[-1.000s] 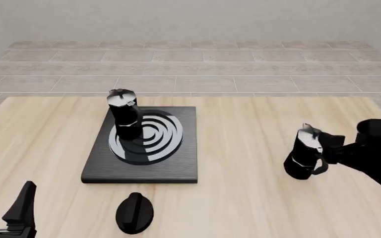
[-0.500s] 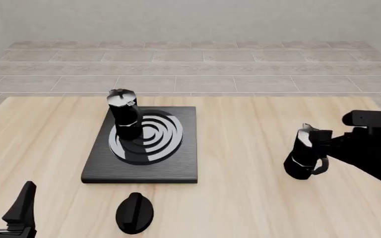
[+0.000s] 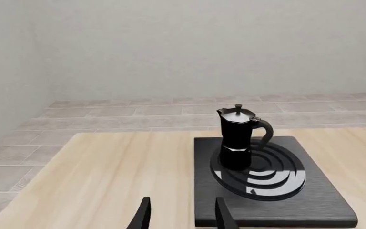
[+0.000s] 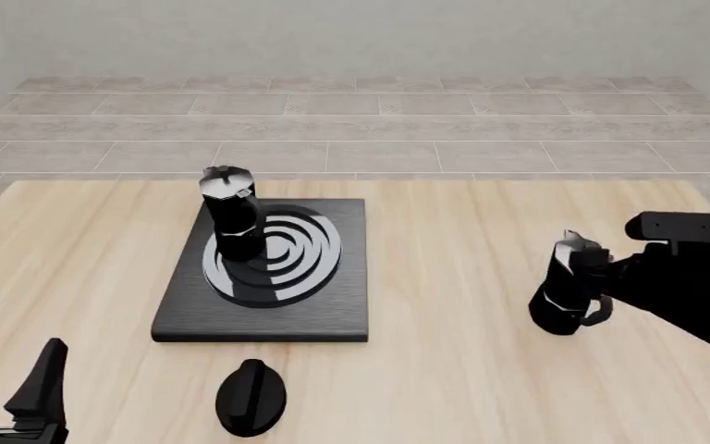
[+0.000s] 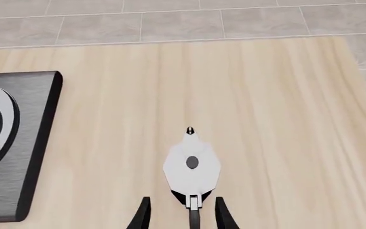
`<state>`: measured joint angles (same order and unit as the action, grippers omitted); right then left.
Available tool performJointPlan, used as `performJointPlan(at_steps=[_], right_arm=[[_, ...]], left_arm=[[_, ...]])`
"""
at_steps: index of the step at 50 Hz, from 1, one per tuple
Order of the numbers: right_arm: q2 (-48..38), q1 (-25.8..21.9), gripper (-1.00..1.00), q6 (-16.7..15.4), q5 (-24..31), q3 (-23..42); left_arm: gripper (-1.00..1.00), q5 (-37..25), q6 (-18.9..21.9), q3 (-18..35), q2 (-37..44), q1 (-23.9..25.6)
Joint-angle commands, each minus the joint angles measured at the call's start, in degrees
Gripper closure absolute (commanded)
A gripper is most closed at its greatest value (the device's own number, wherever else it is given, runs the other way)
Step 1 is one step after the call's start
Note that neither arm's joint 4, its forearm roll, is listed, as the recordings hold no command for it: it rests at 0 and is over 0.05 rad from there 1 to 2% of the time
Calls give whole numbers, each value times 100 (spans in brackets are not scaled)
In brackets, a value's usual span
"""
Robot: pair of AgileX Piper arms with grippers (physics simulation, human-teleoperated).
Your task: Put both moka pots on the stove.
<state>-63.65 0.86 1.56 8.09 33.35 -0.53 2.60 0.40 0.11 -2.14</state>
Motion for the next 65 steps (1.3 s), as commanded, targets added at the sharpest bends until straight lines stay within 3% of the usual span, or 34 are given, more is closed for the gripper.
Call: performJointPlan(at_steps=[1, 65], right_arm=[[-206, 9, -100, -33, -195, -108], [-1217, 155, -100, -71, -1125, -513]], left_arm=[[-100, 5, -4, -2, -2, -13], [-100, 6, 71, -12, 2, 0]])
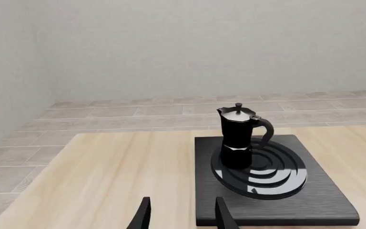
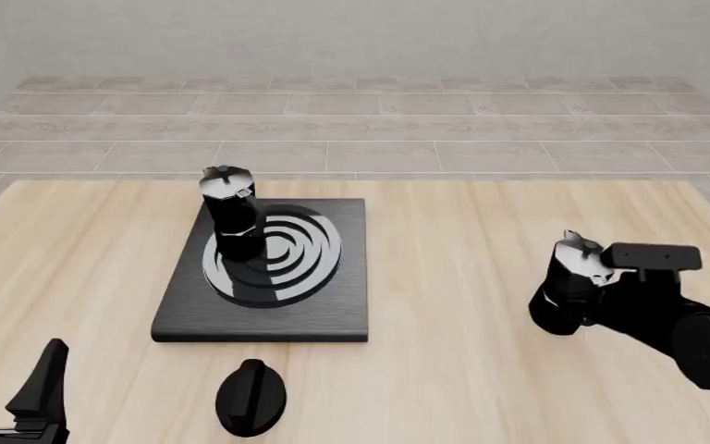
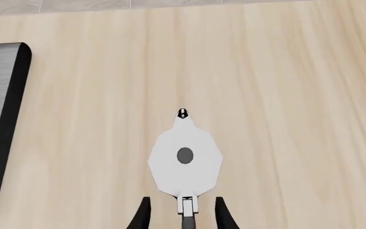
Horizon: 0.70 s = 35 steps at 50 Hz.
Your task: Put both moka pots on the stove.
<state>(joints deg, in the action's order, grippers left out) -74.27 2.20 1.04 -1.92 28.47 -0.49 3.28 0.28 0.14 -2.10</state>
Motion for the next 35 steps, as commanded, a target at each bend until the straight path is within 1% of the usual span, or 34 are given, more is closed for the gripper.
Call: performJointPlan(at_steps=[1, 9, 10, 11, 13, 15, 23, 35], right_arm=[[-175, 27, -100, -10, -139, -29], [-225, -39, -100, 3, -257, -120], [-206, 46, 100, -154, -300, -132], [-165, 71, 100, -266, -322, -148], [-100, 42, 100, -256, -289, -154], [-60, 75, 100, -344, -295, -147], [88, -26, 100, -481, -310, -157], [428, -130, 100, -537, -129, -53]], left_arm=[[-100, 4, 1, -4, -2, -5], [-100, -5, 1, 7, 1, -4], [-100, -9, 1, 12, 1, -5], [-100, -10, 2, 12, 0, -6], [-100, -4, 3, 8, 2, -5], [-100, 6, 1, -4, 0, -8], [-100, -3, -2, 8, 1, -14], [-100, 4, 4, 0, 1, -16]])
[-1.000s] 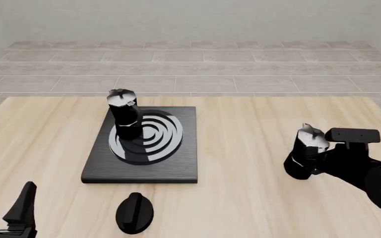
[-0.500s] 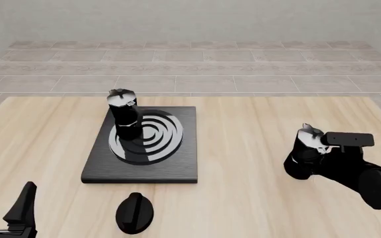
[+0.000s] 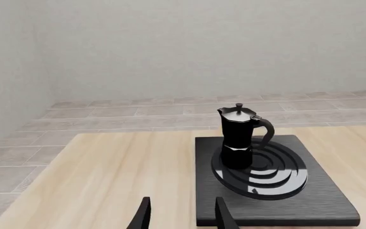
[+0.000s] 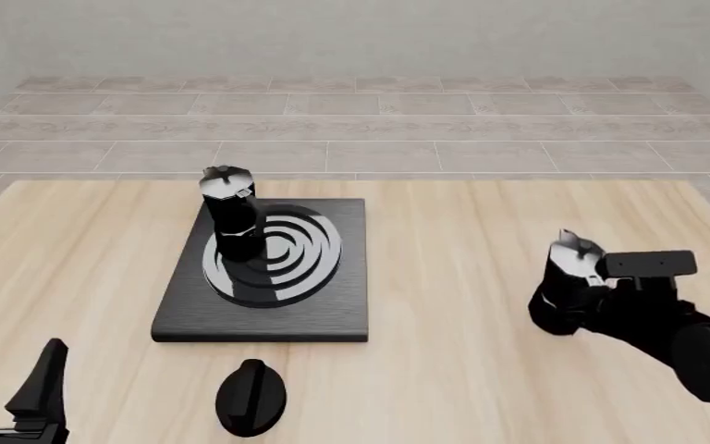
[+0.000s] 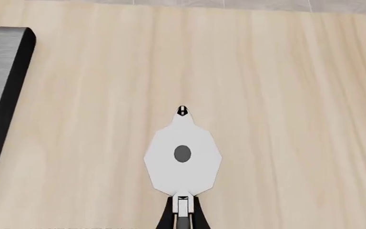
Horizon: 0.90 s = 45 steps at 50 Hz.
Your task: Put both moka pots on the stove.
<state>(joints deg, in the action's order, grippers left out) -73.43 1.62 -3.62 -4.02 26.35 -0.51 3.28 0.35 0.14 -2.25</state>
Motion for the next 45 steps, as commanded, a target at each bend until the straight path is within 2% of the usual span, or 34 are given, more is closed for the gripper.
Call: performJointPlan(at_steps=[1, 23, 45], right_arm=[[414, -76, 100, -83, 131, 193], [832, -391, 100, -157, 436, 546], [207, -1342, 100, -219, 551, 1462]], left_arm=[[-100, 6, 5, -5, 0, -1], [-100, 14, 19, -14, -2, 4], [-100, 1, 65, -6, -1, 16]])
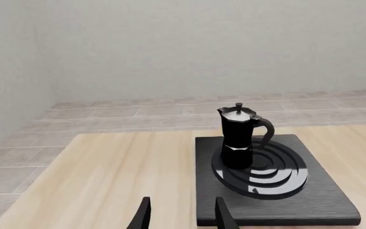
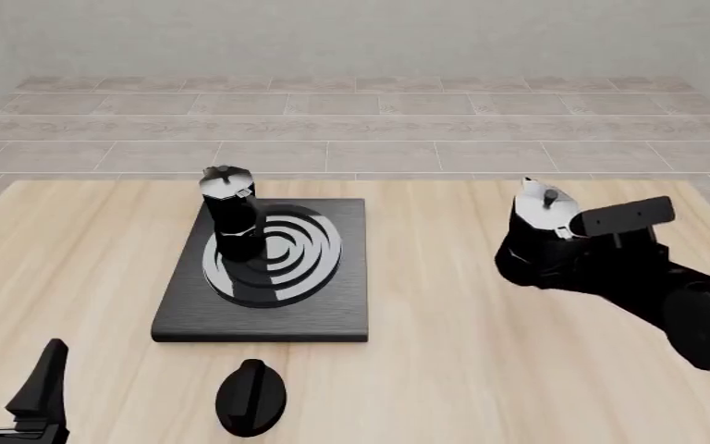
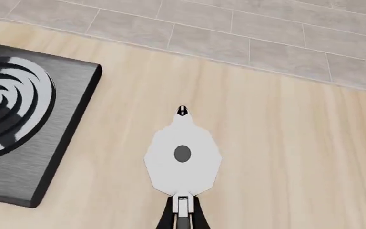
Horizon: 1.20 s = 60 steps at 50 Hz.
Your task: Put both moka pots on the stove.
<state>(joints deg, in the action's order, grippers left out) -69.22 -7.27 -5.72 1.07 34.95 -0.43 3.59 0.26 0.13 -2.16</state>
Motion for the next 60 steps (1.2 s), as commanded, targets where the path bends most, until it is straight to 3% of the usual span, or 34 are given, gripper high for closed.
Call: performJointPlan(at_steps=[1, 30, 60], right_arm=[[-299, -488, 100, -13, 28, 659], [-1038, -1314, 100, 67, 253, 1679], [-1906, -1755, 100, 188, 442, 2798]], left_arm=[[-100, -12, 35, 14, 2, 6], [-100, 0, 60, -2, 3, 12], [-100, -8, 72, 3, 0, 18]])
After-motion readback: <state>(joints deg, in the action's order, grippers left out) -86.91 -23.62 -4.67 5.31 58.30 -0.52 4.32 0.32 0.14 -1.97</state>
